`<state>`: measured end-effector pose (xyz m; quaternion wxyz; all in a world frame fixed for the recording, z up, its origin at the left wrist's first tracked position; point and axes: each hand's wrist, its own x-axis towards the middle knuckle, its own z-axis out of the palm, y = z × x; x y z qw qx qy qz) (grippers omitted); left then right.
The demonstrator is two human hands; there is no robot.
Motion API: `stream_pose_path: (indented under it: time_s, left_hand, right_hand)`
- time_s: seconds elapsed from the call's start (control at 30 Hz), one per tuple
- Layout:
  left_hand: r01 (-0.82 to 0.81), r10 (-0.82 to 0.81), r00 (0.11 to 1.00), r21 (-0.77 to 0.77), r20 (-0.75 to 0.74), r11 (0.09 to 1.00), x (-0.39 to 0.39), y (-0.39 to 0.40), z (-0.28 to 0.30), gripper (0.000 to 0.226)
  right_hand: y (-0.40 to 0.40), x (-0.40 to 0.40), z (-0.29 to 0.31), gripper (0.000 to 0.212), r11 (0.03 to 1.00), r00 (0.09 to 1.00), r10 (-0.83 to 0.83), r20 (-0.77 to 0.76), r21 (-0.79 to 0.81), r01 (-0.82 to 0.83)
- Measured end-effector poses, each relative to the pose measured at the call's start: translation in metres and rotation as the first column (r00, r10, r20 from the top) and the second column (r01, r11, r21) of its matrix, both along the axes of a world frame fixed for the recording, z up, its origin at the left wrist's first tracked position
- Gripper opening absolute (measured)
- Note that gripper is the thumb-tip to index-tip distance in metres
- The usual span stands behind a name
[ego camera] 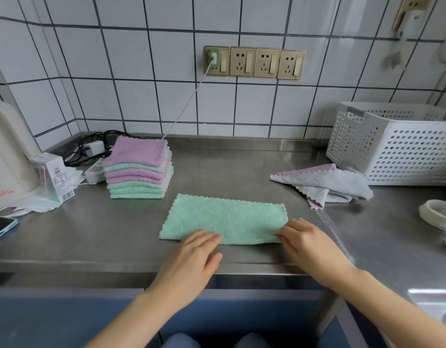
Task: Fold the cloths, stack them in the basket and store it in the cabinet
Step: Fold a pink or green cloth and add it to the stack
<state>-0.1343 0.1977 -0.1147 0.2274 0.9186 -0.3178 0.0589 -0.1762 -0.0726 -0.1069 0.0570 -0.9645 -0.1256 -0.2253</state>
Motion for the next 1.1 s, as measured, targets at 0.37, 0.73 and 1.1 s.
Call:
stream_pose_path:
  time_s: [0.37, 0.73, 1.1]
  left_hand:
    - [0.199, -0.208, 0.975, -0.100, -0.084, 0.975, 0.015, -0.016, -0.005, 0.067]
    - [0.191, -0.288, 0.902, -0.299, -0.323, 0.935, 0.037, 0.036, -0.001, 0.073]
    - [0.072, -0.076, 0.997, -0.139, -0.020, 0.988, 0.031, 0.066, -0.012, 0.058]
  right_hand:
    - [0.040, -0.042, 0.036, 0.019, 0.875, 0.946, 0.289, -0.148, 0.442, -0.198]
    - [0.034, 0.015, -0.008, 0.058, 0.936, 0.924, 0.286, -0.253, 0.281, -0.213]
    - [0.033, 0.027, -0.012, 0.034, 0.886, 0.875, 0.443, -0.195, 0.245, -0.395]
